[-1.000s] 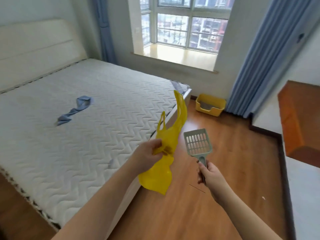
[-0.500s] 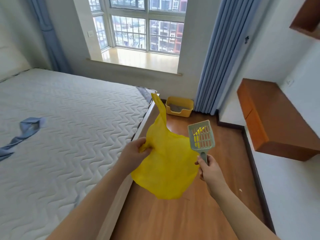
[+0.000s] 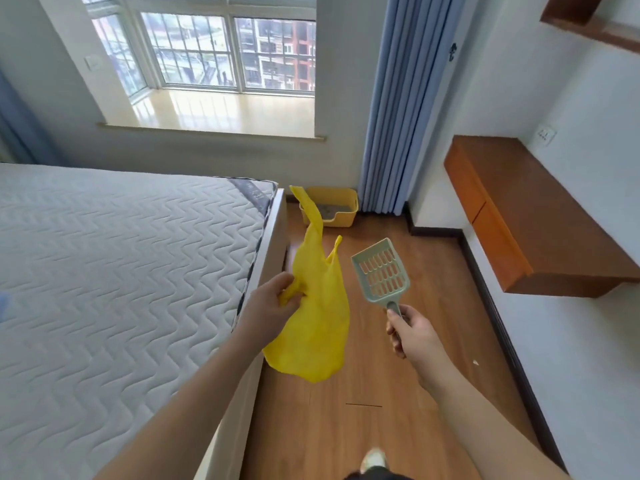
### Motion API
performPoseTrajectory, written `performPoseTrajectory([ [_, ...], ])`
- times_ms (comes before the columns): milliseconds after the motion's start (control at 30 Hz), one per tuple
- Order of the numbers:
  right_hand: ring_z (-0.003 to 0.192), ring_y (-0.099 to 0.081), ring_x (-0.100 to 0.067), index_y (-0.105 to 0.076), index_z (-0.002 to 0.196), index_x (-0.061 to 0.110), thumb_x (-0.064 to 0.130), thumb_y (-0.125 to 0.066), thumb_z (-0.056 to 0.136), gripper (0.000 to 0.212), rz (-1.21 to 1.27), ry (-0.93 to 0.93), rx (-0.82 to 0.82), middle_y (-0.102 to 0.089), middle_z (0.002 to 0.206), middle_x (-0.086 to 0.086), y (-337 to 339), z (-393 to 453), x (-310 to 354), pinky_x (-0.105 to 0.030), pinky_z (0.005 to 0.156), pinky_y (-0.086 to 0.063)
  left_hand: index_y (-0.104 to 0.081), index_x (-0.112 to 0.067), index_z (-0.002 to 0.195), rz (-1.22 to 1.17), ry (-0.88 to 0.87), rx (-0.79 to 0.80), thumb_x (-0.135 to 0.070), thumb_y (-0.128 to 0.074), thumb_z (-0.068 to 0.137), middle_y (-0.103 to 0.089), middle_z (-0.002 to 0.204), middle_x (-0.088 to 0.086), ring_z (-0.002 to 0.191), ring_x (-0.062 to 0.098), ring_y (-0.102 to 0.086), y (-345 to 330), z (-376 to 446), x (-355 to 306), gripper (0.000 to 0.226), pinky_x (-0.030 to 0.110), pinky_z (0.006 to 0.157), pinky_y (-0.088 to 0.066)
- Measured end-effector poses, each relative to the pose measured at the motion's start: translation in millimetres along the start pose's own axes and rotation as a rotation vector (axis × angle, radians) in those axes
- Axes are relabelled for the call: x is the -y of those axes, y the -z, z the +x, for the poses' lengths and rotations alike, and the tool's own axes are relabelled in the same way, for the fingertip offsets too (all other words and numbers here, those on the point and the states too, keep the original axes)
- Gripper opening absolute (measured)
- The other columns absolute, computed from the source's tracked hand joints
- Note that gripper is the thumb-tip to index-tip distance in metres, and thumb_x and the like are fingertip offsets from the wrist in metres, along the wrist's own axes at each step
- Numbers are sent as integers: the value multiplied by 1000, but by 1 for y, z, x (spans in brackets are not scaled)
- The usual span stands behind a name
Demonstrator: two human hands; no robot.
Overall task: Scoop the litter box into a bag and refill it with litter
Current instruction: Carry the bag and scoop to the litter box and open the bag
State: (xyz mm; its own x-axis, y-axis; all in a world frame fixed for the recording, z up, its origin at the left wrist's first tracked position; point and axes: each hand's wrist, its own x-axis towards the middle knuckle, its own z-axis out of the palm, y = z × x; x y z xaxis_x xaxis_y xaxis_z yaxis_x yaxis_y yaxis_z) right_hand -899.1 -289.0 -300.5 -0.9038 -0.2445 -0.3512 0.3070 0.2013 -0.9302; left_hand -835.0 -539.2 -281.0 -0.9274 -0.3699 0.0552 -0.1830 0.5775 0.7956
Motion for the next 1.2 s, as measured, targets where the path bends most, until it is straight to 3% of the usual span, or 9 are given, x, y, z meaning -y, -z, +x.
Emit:
performPoseTrajectory([
  [133,48,-35,-8,-56,97,10,23,-48,99,16,16,-6,8,-43,63,2,11,57,10,-24,46,-30,-61,-18,122,49,-43,36,-23,-68,89,-60,101,-10,94,12,-57,-27,64,2,34,17,71,-37],
  [333,47,-32,-8,-55,98,10,30,-53,96,20,57,-47,19,-37,62,2,22,156,34,-24,45,-31,-61,-22,120,130,-99,111,-29,-69,88,-63,100,-10,86,9,-55,-55,160,-13,34,3,67,-37],
  [533,38,-31,-11,-57,84,3,42,-59,91,40,121,-95,-28,-39,47,0,6,249,72,-27,42,-27,-62,-11,117,164,-262,126,-28,-71,87,-54,100,-13,87,-1,-48,-63,233,-17,36,7,75,-34],
  [633,36,-33,-12,-59,90,8,48,-58,91,39,232,-141,-120,-51,55,-7,-15,280,89,-26,44,-27,-63,-14,112,175,-329,107,-29,-68,85,-53,91,-11,81,9,-53,-67,255,-14,31,23,66,-40],
  [800,33,-31,-9,-47,74,13,5,-41,95,23,292,-251,-81,-37,41,2,-49,340,109,-20,39,-24,-58,-25,118,301,-557,94,-12,-62,74,-53,81,1,72,19,-51,-72,302,9,46,27,63,-39],
  [900,43,-55,-19,-47,78,15,-5,-42,95,27,281,-288,-62,-55,38,5,-56,375,127,-22,39,-44,-56,-29,118,326,-629,64,-12,-63,75,-49,80,-1,72,15,-44,-66,338,29,47,23,65,-33],
  [967,62,-70,-19,-50,94,14,5,-55,95,10,342,-290,-16,-69,56,7,-64,398,144,-26,51,-56,-56,-31,121,312,-624,99,-26,-63,78,-47,86,-5,76,13,-44,-59,360,47,44,20,69,-32],
  [1067,75,-66,-31,-60,94,5,19,-72,85,20,89,-246,-150,-69,73,-11,-80,429,163,-35,67,-51,-42,-43,135,282,-489,262,-59,-70,74,-49,110,-12,100,8,-50,-49,384,76,68,30,87,-46],
  [1200,44,-46,-11,-48,67,9,16,-69,85,28,32,-107,-246,-46,56,-5,-91,450,180,-16,40,-38,-35,-46,138,155,-287,407,-77,-33,86,-44,133,-16,124,4,-44,-42,425,79,60,41,103,-39],
])
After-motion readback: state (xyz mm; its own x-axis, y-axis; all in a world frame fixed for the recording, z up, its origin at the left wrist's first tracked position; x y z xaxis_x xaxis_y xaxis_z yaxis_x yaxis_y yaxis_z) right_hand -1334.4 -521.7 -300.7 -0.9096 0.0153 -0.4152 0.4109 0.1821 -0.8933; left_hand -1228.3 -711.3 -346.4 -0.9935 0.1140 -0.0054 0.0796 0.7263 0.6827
